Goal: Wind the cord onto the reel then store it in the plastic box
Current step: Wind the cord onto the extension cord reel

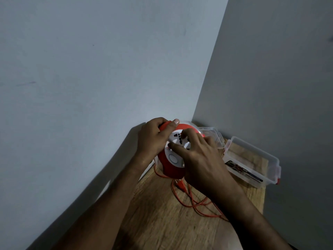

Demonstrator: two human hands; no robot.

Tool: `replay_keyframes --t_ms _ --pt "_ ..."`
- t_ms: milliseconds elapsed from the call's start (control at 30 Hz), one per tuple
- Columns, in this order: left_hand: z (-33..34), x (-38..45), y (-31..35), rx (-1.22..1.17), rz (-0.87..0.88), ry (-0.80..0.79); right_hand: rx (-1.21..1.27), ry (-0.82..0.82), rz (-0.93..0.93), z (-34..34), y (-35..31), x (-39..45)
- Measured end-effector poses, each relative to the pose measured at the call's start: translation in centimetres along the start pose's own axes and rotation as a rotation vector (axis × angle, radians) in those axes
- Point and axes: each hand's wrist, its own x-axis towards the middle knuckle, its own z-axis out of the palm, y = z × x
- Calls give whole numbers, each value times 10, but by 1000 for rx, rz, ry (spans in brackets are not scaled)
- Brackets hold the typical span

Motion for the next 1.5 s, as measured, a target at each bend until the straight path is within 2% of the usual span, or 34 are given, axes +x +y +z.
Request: replay_keyframes --t_ms 233,400,500,567,633,700,733,767,833,900,967,1167,1267,1367,1433,1500 --pt "0 -3 1 18 39 2 103 188 59 6 2 3" --pt "2 -5 1 13 12 13 347 236 331 12 -7 12" --pt "4 -6 3 39 45 32 597 293 506 18 -15 14" --pt "5 -5 3 41 37 36 611 276 560 19 -18 11" --pt "3 -4 2 14 4 30 416 333 471 17 -19 6" --pt "0 -2 1 3 0 31 249 443 302 9 -16 1" --pt "-1 -1 1 6 13 33 204 446 209 4 -12 0" --pt "-2 0 0 13 27 33 184 391 131 1 -8 -1" --pt "-1 0 1 22 38 28 143 168 39 -3 -1 -1" --pt "1 -1 1 10 30 21 54 19 18 -2 2 1" --pt "1 -2 1 8 26 16 1 -18 15 0 2 2" --pt "1 -5 1 44 50 12 55 144 -7 10 6 4" --pt "-1 -5 1 68 56 24 169 182 109 13 6 5" --pt "0 -6 3 32 21 16 439 265 373 16 -3 9" --pt "2 -6 5 16 15 15 533 299 534 18 -9 14" --pt "2 -6 5 17 17 21 575 294 608 17 -11 14"
